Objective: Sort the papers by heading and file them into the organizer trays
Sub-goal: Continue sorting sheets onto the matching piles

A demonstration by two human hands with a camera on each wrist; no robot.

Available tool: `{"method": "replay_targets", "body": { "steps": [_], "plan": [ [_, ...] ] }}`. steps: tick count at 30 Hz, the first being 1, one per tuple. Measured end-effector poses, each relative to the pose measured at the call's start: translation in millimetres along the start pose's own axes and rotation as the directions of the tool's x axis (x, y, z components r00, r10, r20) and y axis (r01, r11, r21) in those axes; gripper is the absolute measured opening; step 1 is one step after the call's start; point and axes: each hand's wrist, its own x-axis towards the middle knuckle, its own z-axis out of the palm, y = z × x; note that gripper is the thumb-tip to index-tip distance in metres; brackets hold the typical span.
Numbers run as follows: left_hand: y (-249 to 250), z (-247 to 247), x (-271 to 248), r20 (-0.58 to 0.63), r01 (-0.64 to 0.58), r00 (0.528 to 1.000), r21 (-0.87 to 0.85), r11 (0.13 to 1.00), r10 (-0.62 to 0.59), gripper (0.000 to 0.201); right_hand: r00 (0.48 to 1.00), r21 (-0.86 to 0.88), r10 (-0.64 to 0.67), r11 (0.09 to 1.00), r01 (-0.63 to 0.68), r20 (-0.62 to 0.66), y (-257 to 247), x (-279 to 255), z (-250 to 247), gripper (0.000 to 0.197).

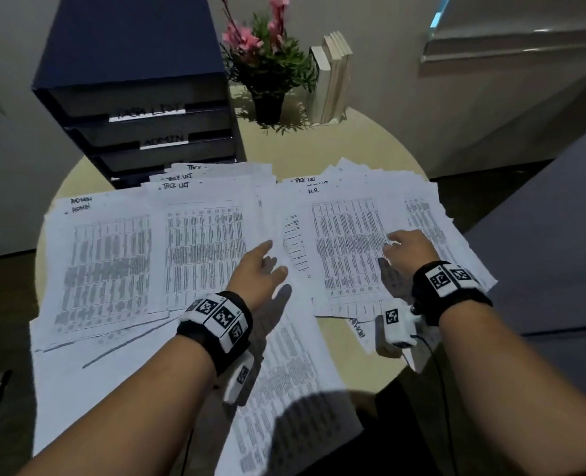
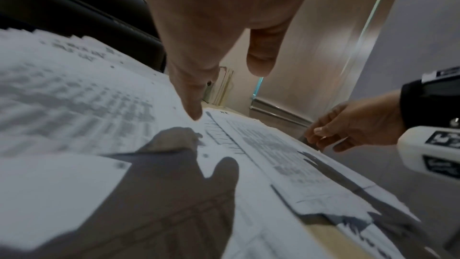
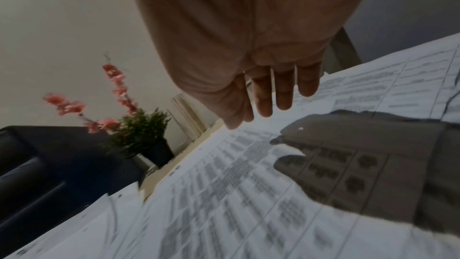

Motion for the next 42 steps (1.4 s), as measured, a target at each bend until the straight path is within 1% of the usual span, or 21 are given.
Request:
{"method": "replay_targets", "body": {
  "steps": [2, 4, 6, 7, 10, 12, 13, 15, 18, 21, 23, 25, 26, 28, 29, 30, 32, 34, 36, 38, 42],
  "plan": [
    [13, 25, 12, -0.008, 0.033, 0.999, -0.032, 0.999, -0.033, 0.056, 1.000, 0.042, 0.029, 0.999, -0.029, -0.010, 13, 20, -11, 0.039],
    [25, 51, 27, -0.027, 0.064, 0.998, -0.011, 0.998, -0.064, 0.054, 0.999, 0.090, 0.031, 0.995, -0.033, 0.021, 25, 38, -16, 0.039],
    [31, 70, 39, -0.033, 0.105, 0.994, -0.022, 0.994, -0.106, 0.056, 0.999, 0.029, 0.028, 0.999, -0.029, 0.040, 31, 51, -15, 0.032],
    [32, 79, 44, -0.040, 0.131, 0.990, -0.018, 0.991, -0.132, 0.058, 0.999, -0.006, 0.013, 1.000, -0.013, 0.041, 33, 54, -14, 0.032],
    [31, 101, 51, -0.081, 0.178, 0.981, 0.053, 0.983, -0.174, 0.063, 0.997, 0.003, 0.004, 1.000, -0.004, 0.074, 40, 63, -7, 0.064],
    [32, 113, 51, -0.094, 0.179, 0.980, 0.061, 0.982, -0.173, 0.066, 0.994, 0.075, -0.012, 0.997, 0.004, 0.113, 46, 69, -6, 0.070],
    [32, 117, 52, -0.102, 0.172, 0.981, 0.066, 0.983, -0.165, 0.067, 0.991, 0.102, -0.014, 0.995, 0.001, 0.134, 48, 73, -6, 0.068],
    [33, 125, 52, -0.116, 0.174, 0.979, 0.064, 0.983, -0.166, 0.067, 0.989, 0.079, -0.021, 0.997, 0.009, 0.146, 50, 78, -7, 0.064],
    [35, 137, 52, -0.155, 0.207, 0.969, 0.091, 0.974, -0.191, 0.058, 0.995, -0.011, -0.057, 0.998, 0.058, 0.084, 48, 79, -13, 0.062],
    [37, 156, 51, -0.142, 0.175, 0.978, 0.150, 0.973, -0.154, 0.049, 0.995, 0.038, -0.072, 0.997, 0.069, 0.072, 59, 82, -20, 0.061],
    [37, 168, 50, -0.140, 0.163, 0.980, 0.174, 0.971, -0.140, 0.049, 0.998, 0.012, -0.056, 0.998, 0.055, 0.042, 70, 82, -28, 0.058],
    [35, 175, 49, -0.143, 0.137, 0.984, 0.202, 0.970, -0.109, 0.055, 0.999, -0.022, -0.038, 0.999, 0.038, 0.016, 80, 81, -35, 0.058],
    [34, 177, 49, -0.148, 0.126, 0.984, 0.207, 0.970, -0.097, 0.065, 0.999, -0.014, -0.031, 0.999, 0.031, 0.021, 84, 81, -38, 0.058],
    [35, 178, 48, -0.167, 0.129, 0.980, 0.145, 0.981, -0.104, 0.092, 0.999, 0.030, -0.038, 0.999, 0.037, 0.028, 91, 81, -42, 0.054],
    [36, 178, 47, -0.186, 0.124, 0.977, 0.112, 0.986, -0.102, 0.099, 0.999, 0.039, -0.049, 0.998, 0.048, 0.017, 95, 82, -44, 0.051],
    [35, 177, 46, -0.211, 0.123, 0.972, 0.101, 0.987, -0.099, 0.099, 0.998, 0.042, -0.060, 0.997, 0.060, 0.002, 98, 81, -47, 0.047],
    [31, 172, 44, -0.275, 0.149, 0.955, 0.126, 0.981, -0.110, 0.083, 0.994, 0.086, -0.082, 0.993, 0.087, -0.066, 107, 80, -50, 0.034],
    [24, 161, 42, -0.327, 0.196, 0.936, 0.184, 0.963, -0.128, 0.064, 0.991, 0.164, -0.065, 0.983, 0.083, -0.115, 116, 80, -52, 0.023],
    [18, 149, 41, -0.338, 0.239, 0.930, 0.257, 0.936, -0.145, 0.049, 0.990, 0.209, -0.052, 0.975, 0.079, -0.130, 123, 81, -53, 0.021],
    [14, 138, 41, -0.331, 0.266, 0.929, 0.292, 0.919, -0.164, 0.043, 0.992, 0.241, -0.035, 0.969, 0.063, -0.122, 127, 81, -56, 0.022],
    [7, 128, 43, -0.363, 0.274, 0.915, 0.236, 0.932, -0.177, 0.030, 0.999, 0.359, 0.001, 0.933, 0.011, -0.034, 131, 79, -52, 0.022]
  ]
}}
